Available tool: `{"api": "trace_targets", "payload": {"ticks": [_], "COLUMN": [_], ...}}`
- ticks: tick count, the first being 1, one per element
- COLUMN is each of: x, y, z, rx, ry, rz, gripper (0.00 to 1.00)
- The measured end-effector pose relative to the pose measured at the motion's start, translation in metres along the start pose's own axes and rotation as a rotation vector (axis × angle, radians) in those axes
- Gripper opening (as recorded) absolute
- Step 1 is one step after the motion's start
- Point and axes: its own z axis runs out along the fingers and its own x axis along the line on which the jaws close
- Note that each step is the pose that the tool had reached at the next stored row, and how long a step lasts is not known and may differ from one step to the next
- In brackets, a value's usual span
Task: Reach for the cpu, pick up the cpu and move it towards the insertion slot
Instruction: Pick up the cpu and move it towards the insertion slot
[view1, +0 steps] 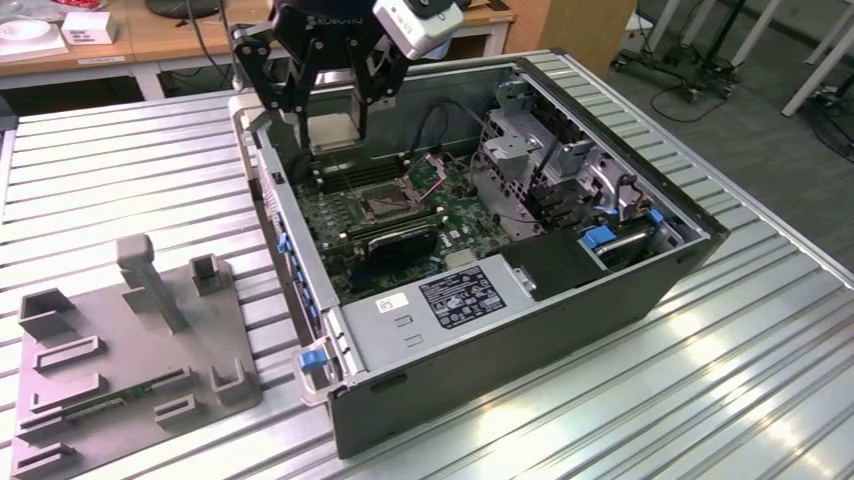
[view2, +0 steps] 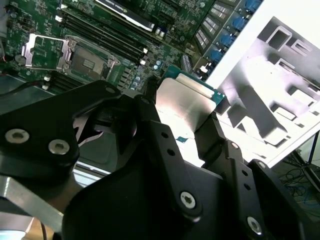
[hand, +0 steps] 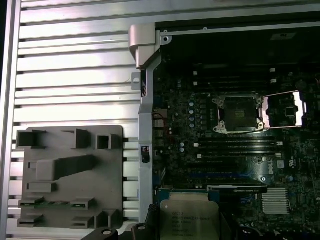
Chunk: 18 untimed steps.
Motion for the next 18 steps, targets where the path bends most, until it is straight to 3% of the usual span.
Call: {"api": "trace_targets", "payload": {"ticks": [9,18], "x": [-0.0055,-0.0167], "y": [0.0022,0.0127], "z": [0.0008,0.003], "rx": [-0.0001,-0.0001], "ry": [0.0,0.0], "rz": [0.0,0.0], "gripper": [0.54,0.54]}}
